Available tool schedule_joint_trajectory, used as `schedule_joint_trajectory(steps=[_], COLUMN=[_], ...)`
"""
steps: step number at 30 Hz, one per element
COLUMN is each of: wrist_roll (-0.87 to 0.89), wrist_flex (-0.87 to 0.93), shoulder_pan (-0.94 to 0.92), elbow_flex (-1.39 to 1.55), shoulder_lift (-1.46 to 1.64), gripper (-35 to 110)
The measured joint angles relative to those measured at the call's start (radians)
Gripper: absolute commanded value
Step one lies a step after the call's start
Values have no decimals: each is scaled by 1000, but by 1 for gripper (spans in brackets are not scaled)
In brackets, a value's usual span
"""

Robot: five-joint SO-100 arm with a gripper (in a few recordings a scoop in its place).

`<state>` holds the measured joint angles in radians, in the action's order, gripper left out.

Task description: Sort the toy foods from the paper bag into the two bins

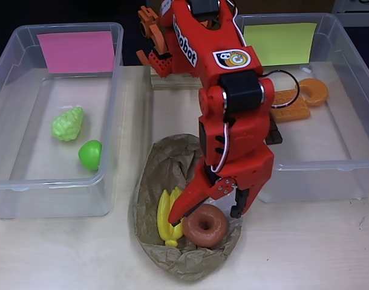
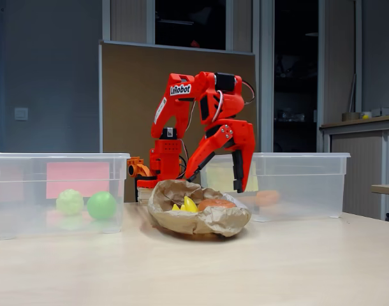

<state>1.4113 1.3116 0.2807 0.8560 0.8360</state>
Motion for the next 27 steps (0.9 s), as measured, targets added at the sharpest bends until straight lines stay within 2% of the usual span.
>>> schedule_joint_trajectory(steps=[7,15,23,27], wrist_roll=[57,98,95,83], wrist_flex=[57,87,97,140], shoulder_pan=[23,21,20,20], elbow_flex=[-86,-92,-170,-270], shoulder_lift=[-77,-107,-233,-301], gripper=[60,60,58,49])
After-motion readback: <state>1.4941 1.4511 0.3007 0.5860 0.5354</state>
